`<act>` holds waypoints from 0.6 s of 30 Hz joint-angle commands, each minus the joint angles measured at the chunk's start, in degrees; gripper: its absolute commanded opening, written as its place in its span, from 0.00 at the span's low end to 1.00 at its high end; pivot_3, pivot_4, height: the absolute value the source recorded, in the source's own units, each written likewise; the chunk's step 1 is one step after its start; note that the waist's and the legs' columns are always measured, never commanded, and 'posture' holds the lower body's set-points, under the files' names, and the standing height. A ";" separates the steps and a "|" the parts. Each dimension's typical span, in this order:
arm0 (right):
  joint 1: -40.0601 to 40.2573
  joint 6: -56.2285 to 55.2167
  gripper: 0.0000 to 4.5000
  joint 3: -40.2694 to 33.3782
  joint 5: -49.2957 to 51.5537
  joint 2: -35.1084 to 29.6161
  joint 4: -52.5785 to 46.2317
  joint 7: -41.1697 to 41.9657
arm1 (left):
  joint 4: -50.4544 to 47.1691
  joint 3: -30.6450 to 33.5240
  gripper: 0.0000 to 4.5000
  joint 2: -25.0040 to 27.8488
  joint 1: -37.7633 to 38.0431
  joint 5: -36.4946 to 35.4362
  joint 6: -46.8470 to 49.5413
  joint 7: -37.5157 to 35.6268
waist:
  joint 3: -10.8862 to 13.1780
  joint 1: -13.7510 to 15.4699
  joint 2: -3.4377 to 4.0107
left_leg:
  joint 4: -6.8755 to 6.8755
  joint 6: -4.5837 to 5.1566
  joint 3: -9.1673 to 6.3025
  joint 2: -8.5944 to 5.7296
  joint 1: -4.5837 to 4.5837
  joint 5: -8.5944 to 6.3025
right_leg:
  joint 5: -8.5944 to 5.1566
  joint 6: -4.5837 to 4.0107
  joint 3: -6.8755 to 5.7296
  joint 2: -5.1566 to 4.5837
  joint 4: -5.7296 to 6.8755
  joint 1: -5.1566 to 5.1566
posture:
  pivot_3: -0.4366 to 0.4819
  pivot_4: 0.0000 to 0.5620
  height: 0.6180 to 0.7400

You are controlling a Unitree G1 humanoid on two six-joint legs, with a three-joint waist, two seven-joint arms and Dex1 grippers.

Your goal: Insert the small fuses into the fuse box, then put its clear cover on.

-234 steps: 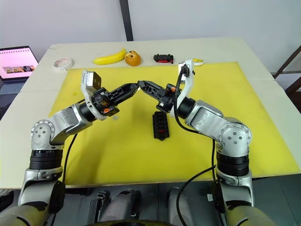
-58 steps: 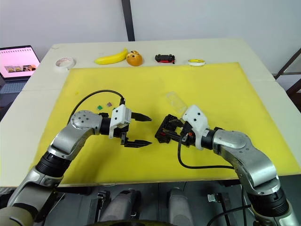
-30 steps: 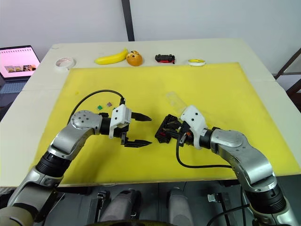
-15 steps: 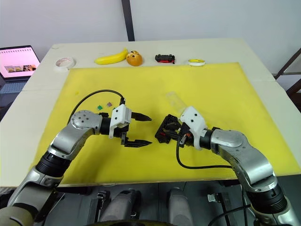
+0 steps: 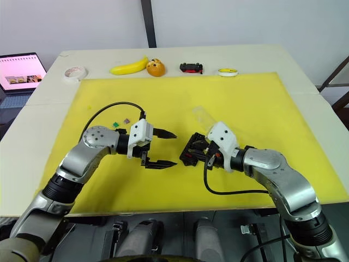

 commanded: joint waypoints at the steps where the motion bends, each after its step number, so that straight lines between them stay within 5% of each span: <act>1: 0.38 -1.45 0.32 -0.17 -0.50 -0.56 -0.74 0.49 | -1.58 0.80 1.00 0.12 -0.36 -0.07 -0.56 -0.07 | 0.00 0.00 0.00 | 0.00 0.00 0.00 0.00 0.00 0.00 | 0.00 0.00 0.00 0.00 0.00 0.00 | 0.48 0.27 1.00; 10: 0.23 -1.61 0.32 0.23 -1.20 -0.32 -0.37 0.87 | -1.69 0.90 1.00 0.30 -0.33 -0.10 -0.34 -0.03 | 0.00 0.00 0.00 | 0.01 0.00 0.00 0.00 0.00 0.00 | 0.00 0.00 0.00 0.00 0.01 0.00 | 0.48 0.27 1.00; 14: -0.15 -1.58 0.04 0.27 -0.90 -0.26 -0.45 1.25 | -1.36 0.88 1.00 0.32 -0.40 -0.05 -0.39 -0.11 | 0.00 -0.01 0.00 | 0.01 -0.01 0.00 0.00 0.00 0.00 | 0.00 0.00 0.00 0.00 0.01 0.00 | 0.48 0.27 1.00; 18: -0.82 -0.97 0.01 -0.44 0.18 -0.39 -1.71 1.65 | -0.96 0.92 1.00 0.40 -0.34 0.07 -0.64 -0.20 | 0.00 0.00 0.00 | 0.02 -0.02 0.00 0.00 0.00 0.01 | 0.00 0.00 0.00 0.00 0.01 0.00 | 0.48 0.27 1.00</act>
